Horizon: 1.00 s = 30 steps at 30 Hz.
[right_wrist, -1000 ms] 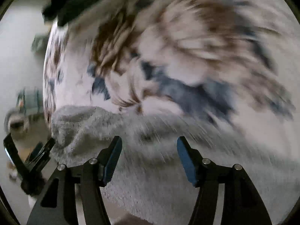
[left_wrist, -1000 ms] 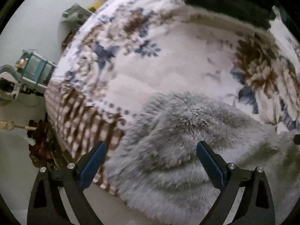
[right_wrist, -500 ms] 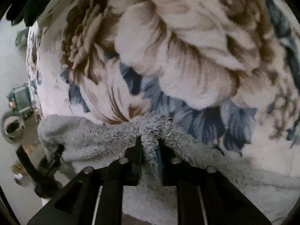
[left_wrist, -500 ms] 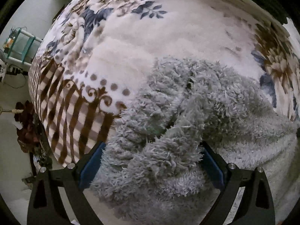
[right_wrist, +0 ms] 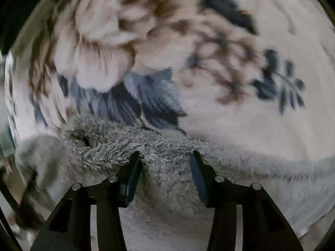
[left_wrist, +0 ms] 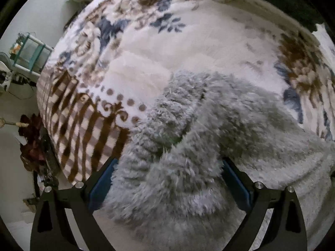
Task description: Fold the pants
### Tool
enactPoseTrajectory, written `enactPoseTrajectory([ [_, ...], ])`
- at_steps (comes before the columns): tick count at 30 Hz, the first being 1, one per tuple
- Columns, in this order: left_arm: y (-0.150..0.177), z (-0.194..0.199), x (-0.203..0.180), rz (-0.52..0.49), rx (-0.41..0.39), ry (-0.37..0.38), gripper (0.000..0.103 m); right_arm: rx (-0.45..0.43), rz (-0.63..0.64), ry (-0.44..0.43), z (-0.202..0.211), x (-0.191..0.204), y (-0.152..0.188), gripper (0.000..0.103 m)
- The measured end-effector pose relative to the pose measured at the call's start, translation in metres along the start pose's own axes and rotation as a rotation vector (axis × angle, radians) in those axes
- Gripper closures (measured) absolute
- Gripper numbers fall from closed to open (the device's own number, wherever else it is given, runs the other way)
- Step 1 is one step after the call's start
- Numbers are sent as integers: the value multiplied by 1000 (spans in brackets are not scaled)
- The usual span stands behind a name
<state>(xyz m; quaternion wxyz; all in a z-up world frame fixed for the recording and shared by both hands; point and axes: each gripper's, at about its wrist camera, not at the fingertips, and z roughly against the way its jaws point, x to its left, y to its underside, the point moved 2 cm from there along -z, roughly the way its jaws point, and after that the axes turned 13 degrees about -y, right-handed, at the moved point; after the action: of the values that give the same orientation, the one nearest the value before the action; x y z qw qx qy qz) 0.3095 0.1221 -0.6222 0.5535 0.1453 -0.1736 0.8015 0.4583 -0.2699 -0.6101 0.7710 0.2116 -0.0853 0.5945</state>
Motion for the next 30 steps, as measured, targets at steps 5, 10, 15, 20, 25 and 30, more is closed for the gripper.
enactPoseTrajectory([
  [5,26,26,22,61,4,20,5,-124,-103,-89,57,-17,87,46],
  [10,54,36,41,113,61,-7,5,-14,-404,-260,24,-70,205,42],
  [15,58,9,28,152,124,117,26,4,-591,-401,-30,-95,254,46],
  [20,45,17,31,154,28,36,93,-102,-599,-429,-32,-108,257,96],
  [25,53,11,33,153,134,111,88,12,-460,-358,-37,-106,270,87],
  [30,69,75,-18,-30,1,63,48,-133,-481,-398,18,-144,275,52],
])
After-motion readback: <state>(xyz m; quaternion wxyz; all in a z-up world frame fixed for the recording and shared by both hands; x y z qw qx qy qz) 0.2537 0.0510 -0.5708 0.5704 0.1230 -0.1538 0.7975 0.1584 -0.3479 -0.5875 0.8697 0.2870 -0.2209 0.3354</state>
